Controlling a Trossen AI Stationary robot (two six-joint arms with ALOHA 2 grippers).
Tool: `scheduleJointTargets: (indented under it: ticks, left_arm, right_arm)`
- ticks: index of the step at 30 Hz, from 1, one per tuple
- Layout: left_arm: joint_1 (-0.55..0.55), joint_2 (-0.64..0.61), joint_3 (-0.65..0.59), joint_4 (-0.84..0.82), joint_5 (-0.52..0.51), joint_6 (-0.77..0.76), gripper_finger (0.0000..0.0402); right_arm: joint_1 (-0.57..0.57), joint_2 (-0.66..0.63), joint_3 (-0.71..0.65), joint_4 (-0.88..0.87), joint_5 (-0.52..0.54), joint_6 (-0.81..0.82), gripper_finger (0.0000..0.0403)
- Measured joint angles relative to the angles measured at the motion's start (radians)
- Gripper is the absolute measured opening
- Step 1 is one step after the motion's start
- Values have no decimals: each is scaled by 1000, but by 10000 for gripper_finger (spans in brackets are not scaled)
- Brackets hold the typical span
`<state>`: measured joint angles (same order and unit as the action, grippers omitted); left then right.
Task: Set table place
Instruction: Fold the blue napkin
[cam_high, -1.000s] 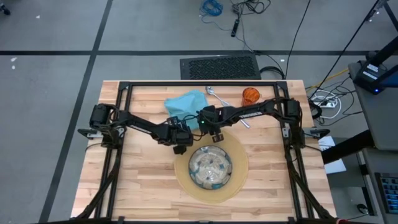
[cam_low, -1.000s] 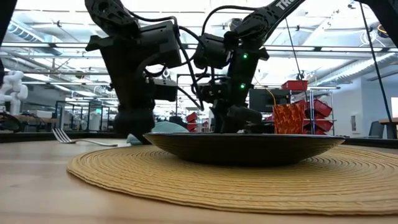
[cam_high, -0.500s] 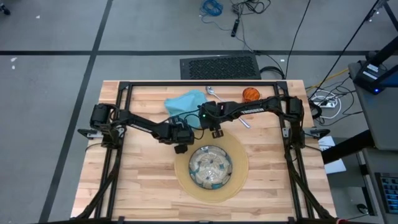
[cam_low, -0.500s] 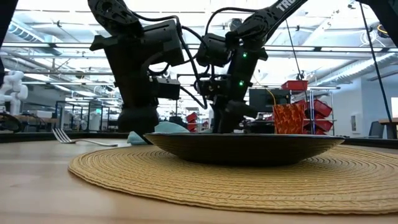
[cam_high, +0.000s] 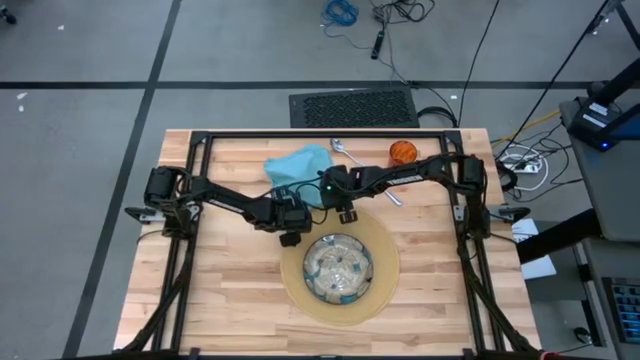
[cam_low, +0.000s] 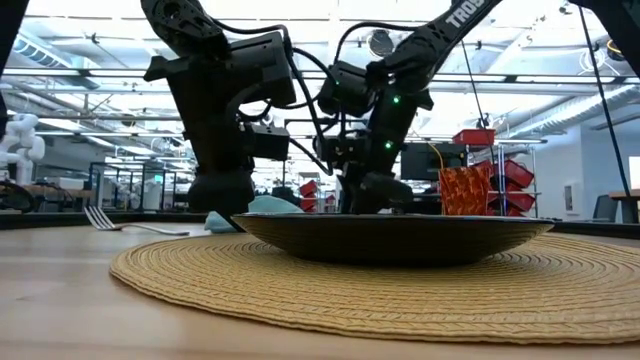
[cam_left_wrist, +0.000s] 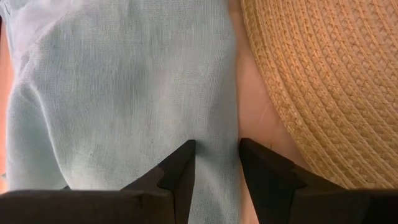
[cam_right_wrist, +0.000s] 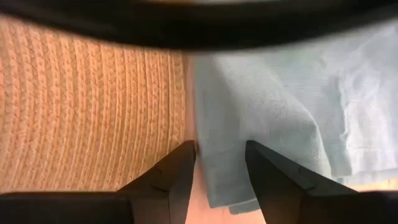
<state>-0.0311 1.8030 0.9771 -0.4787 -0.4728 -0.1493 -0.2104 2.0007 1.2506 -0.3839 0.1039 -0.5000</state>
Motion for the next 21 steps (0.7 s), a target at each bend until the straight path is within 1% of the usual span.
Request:
scheduleJointTargets:
  ticks: [3, 11, 16, 21]
  left_arm:
    - [0, 0, 0, -1, 0, 0, 116]
    - [0, -1, 0, -1, 0, 1, 116]
    - [0, -1, 0, -1, 0, 0, 116]
    - [0, -1, 0, -1, -9, 1, 116]
  right_arm:
    - [3, 3, -25, 33, 4, 7, 123]
    - [4, 7, -27, 69, 20, 18, 67]
    - [3, 9, -27, 77, 19, 44, 13]
    - [2, 10, -28, 86, 21, 60, 2]
